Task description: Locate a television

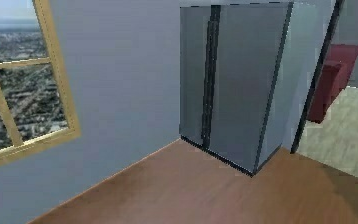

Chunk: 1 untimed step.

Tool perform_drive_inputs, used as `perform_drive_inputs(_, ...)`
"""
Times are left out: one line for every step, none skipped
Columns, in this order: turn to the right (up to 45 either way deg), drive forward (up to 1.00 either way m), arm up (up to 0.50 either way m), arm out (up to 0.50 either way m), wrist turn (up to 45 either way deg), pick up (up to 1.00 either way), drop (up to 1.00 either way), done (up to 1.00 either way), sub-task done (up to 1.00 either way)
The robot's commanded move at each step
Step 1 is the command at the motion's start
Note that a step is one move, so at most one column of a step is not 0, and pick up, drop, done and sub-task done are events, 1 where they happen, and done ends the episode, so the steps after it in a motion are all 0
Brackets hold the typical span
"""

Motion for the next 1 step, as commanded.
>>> perform_drive_inputs(0.0, 0.35, 0.00, 0.00, 0.0, 0.00, 0.00, 0.00, 0.00)
